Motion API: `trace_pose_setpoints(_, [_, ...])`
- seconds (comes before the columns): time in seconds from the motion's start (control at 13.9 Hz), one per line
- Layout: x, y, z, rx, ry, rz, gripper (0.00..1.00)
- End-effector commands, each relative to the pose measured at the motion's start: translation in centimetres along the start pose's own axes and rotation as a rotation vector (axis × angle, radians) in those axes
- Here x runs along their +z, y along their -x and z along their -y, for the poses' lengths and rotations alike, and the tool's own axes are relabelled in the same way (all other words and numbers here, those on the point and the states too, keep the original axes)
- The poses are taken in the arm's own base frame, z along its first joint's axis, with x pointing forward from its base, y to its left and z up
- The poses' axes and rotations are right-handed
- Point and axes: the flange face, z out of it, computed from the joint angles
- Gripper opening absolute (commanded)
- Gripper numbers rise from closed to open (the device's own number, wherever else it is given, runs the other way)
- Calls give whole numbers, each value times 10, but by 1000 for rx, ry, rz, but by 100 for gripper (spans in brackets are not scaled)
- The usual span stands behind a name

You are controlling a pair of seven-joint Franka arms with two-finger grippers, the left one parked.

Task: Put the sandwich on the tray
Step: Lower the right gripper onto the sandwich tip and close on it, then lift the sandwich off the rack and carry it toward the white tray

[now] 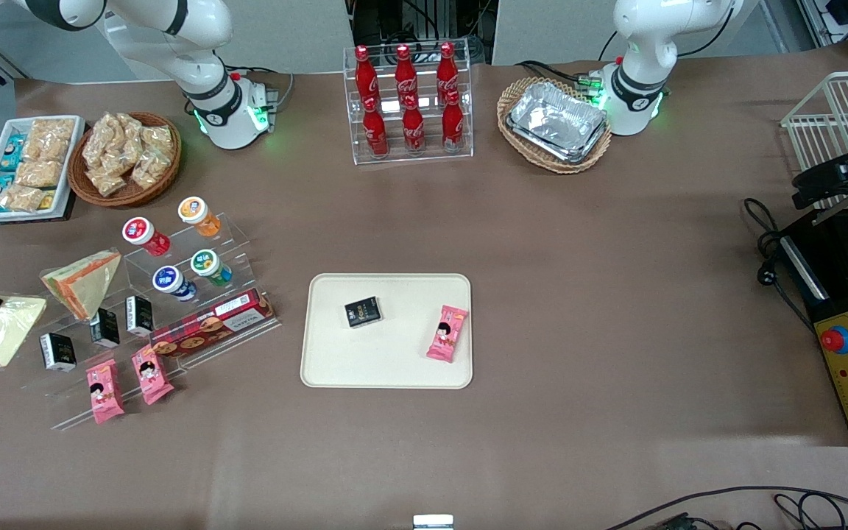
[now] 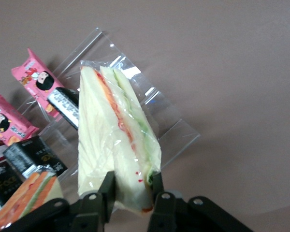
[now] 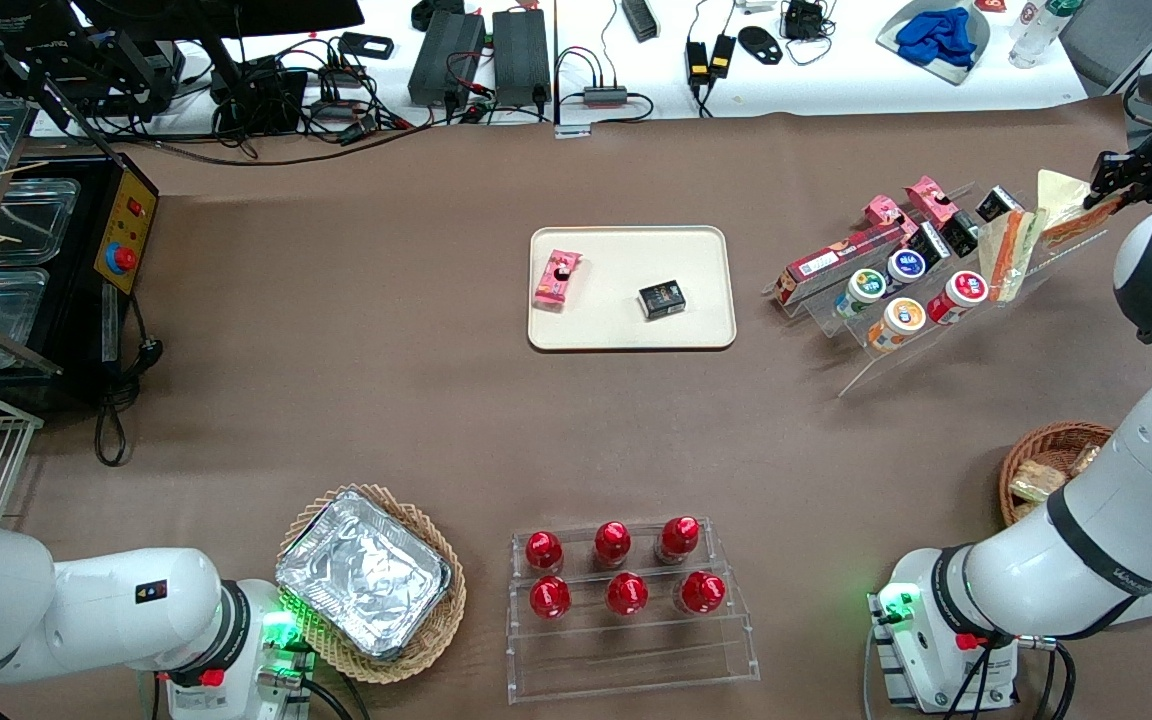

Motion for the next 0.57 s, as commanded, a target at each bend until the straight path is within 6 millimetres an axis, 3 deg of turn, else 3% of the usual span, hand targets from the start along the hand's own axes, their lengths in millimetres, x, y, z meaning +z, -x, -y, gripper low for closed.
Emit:
trace_pose_setpoints(0.0, [-33, -5, 8, -12, -59, 20, 0])
trace_pose_setpoints(0.29, [-105, -9, 8, -28, -81, 56, 0])
trace_pose_setpoints(0.5, [-143, -1, 13, 1, -89, 68, 0])
